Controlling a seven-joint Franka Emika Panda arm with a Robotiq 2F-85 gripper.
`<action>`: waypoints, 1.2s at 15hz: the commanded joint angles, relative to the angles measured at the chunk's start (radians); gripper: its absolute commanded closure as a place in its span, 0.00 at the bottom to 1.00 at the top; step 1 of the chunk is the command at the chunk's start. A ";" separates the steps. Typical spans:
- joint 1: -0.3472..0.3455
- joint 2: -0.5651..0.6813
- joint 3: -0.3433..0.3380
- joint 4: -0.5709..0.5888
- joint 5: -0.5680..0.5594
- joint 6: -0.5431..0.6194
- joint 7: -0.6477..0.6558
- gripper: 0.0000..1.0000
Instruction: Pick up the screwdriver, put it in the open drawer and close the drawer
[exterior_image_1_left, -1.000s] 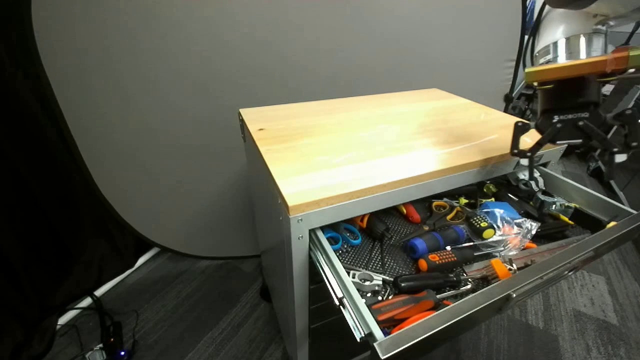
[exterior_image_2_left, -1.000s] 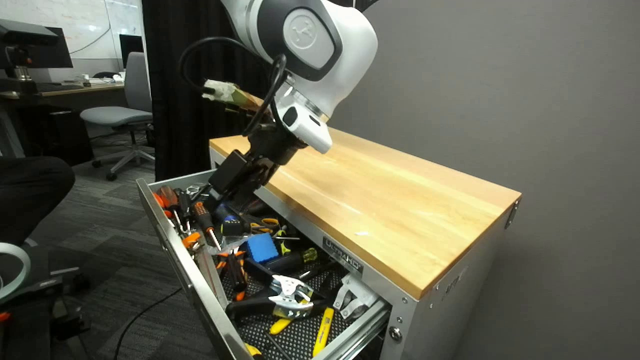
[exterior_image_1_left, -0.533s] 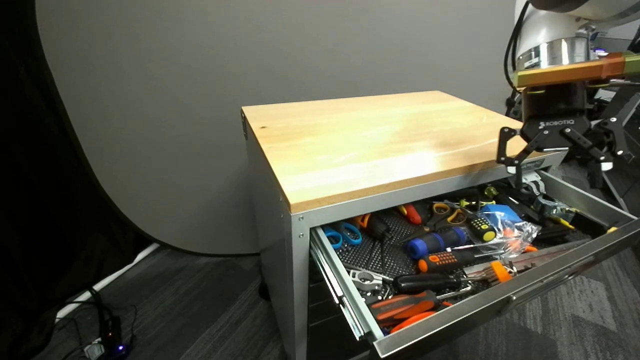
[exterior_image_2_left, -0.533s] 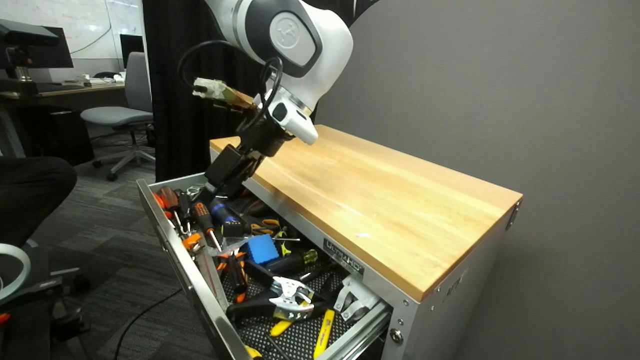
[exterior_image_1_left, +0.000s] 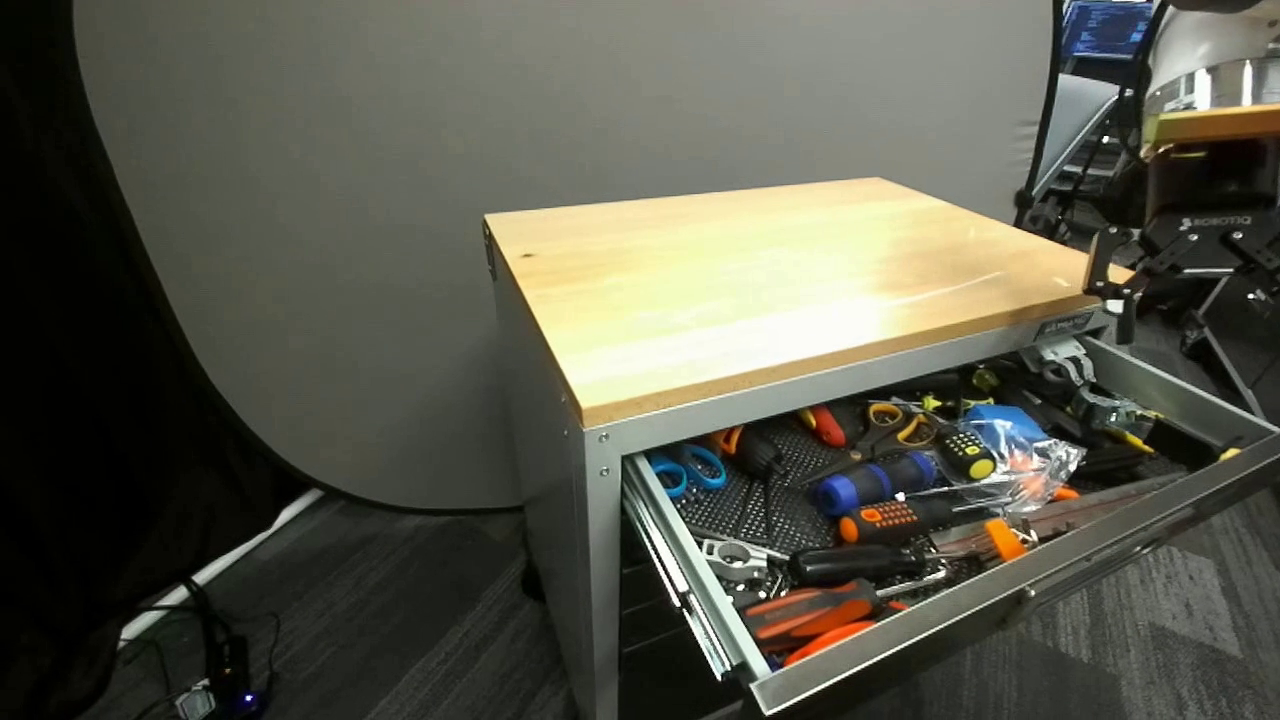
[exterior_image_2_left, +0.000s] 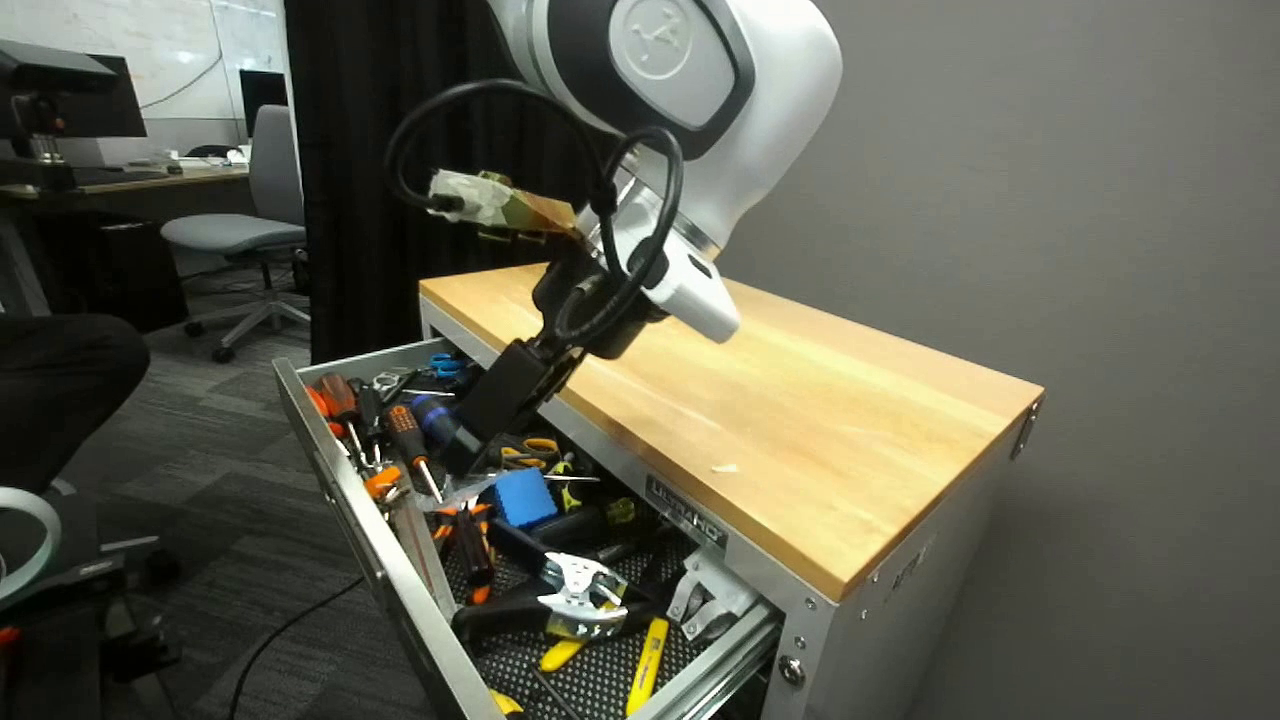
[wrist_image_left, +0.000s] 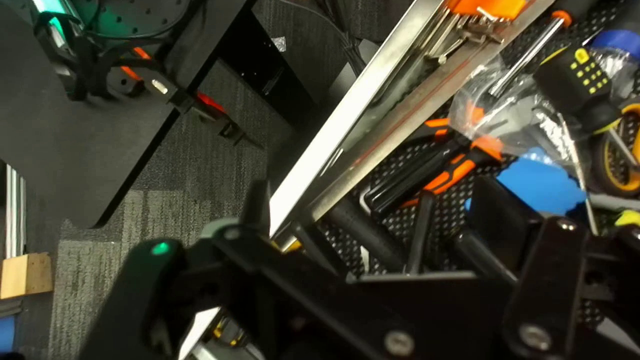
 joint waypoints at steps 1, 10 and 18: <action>-0.042 0.049 -0.047 0.049 0.002 0.010 0.018 0.00; -0.151 0.242 -0.131 0.206 0.043 -0.032 0.132 0.00; -0.214 0.274 -0.170 0.260 0.143 0.068 0.399 0.42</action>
